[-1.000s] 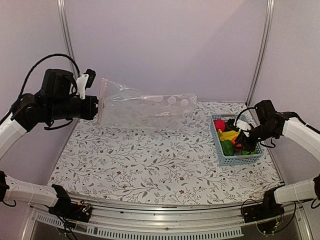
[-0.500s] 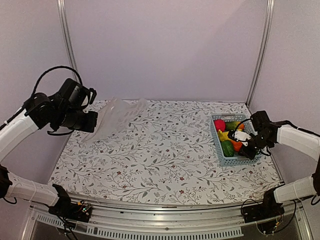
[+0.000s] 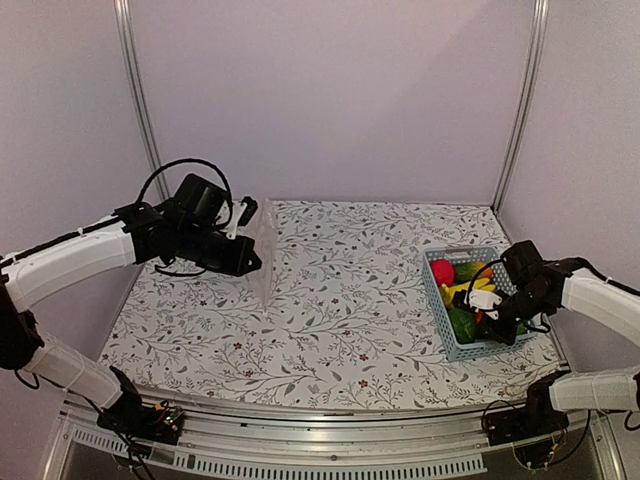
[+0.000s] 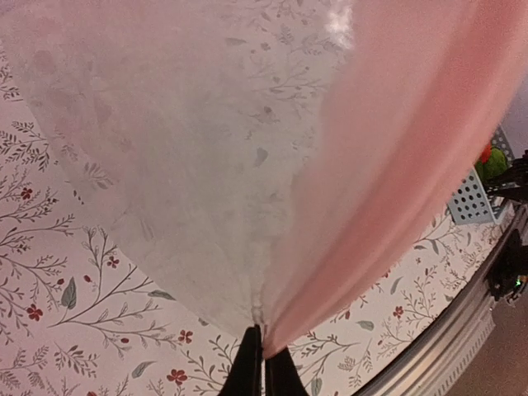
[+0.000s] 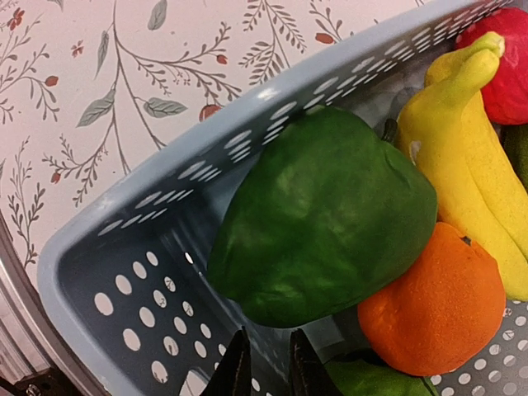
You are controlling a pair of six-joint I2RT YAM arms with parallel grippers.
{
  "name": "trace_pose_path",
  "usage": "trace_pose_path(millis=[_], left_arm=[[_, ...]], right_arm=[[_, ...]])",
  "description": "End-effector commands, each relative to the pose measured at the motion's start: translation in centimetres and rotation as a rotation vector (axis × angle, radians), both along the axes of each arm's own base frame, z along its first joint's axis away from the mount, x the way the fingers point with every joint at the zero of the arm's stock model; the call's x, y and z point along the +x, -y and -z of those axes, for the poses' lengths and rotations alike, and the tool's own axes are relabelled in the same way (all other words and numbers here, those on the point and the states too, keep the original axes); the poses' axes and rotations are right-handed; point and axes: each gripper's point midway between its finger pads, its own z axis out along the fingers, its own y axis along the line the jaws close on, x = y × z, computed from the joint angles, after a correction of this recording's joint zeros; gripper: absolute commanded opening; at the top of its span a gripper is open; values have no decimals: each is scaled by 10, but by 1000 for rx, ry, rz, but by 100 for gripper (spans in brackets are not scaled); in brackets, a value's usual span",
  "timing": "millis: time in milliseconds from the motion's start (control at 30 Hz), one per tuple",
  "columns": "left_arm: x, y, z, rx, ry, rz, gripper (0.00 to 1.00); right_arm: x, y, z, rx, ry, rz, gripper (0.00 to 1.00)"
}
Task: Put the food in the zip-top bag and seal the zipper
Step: Pick up the zipper food storage bag at the corner of the board, then open the zipper food storage bag.
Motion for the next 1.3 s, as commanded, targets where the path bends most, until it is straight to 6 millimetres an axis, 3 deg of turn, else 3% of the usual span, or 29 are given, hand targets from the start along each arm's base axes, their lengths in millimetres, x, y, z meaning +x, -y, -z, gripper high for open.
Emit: trace_pose_path(millis=[0,100,333,467,533,733,900,1033,1267], left_arm=[[20,21,-13,-76,84,34,0],[27,25,-17,-87,104,27,0],[44,28,-41,-149,212,-49,0],[46,38,-53,-190,241,-58,0],[48,39,-58,-194,257,-82,0],[38,61,-65,-222,253,-54,0],[23,84,-65,-221,252,-8,0],[9,98,-63,-213,250,22,0],[-6,109,-61,-203,249,51,0]], right_arm=[[-22,-10,-1,45,-83,-53,18],[-5,-22,-27,106,-39,-37,18],[59,-89,-156,514,131,-21,38],[93,-126,-200,639,189,-2,43],[107,-147,-212,647,204,7,43],[118,-219,-216,631,170,-32,44],[107,-271,-223,615,170,-129,45],[106,-300,-232,641,174,-154,46],[108,-331,-219,675,79,-147,45]])
